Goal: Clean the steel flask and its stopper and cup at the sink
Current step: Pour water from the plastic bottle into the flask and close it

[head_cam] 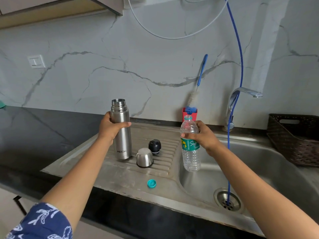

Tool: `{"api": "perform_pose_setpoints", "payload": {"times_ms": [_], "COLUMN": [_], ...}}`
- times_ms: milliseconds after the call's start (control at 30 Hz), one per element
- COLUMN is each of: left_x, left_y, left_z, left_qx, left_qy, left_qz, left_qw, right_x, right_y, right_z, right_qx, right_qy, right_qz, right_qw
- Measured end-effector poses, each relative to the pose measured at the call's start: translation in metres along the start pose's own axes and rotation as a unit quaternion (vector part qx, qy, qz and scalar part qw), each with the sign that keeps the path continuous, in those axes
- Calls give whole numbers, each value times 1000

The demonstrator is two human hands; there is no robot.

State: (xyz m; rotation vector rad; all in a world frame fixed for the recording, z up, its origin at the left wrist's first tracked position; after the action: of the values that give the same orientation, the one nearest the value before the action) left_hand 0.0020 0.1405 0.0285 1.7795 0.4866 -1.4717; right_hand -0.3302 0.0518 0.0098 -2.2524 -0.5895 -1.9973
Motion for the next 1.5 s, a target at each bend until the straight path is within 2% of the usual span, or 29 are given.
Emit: {"api": "perform_pose_setpoints", "payload": {"times_ms": [600,767,833,900,933,967,1033,1100,1200,1300,1500], "left_x": [18,22,20,8,3,-2,-3,4,19,27,28], "left_y": [2,-8,-23,-56,-74,-90,-109,-117,-123,-126,-119], "left_z": [-7,-12,-30,-45,-44,-38,-12,19,53,66,48], "left_qx": [-11,22,-52,-134,-136,-106,30,169,275,302,241], "left_qy": [-5,-9,28,52,52,55,73,103,116,96,24], "left_qz": [5,13,59,167,217,247,243,182,104,69,51], "left_qw": [1000,1000,996,975,965,962,967,963,949,946,969], "right_x": [6,10,11,11,12,14,20,28,36,43,52], "right_y": [5,4,5,7,7,7,6,2,-2,-5,-15], "right_z": [13,12,11,11,12,14,20,30,49,69,97], "right_qx": [3,5,3,0,0,1,9,21,37,58,84], "right_qy": [7,15,21,25,23,17,11,23,50,53,65], "right_qz": [-19,-23,-23,-23,-24,-27,-32,-35,-36,-42,-42], "right_qw": [1000,1000,1000,999,999,1000,999,999,997,996,993]}}
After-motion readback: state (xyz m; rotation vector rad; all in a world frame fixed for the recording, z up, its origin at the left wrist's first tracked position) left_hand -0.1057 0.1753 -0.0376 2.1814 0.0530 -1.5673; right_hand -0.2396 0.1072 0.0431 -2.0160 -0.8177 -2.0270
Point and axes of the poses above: each hand's wrist, its own y-axis towards the middle knuckle, its own z-axis out of the palm, x = y × z, the point moved 6 cm from there along y, towards the middle knuckle, and after that the axes turned 5 degrees about -x, right-handed, at the moved point
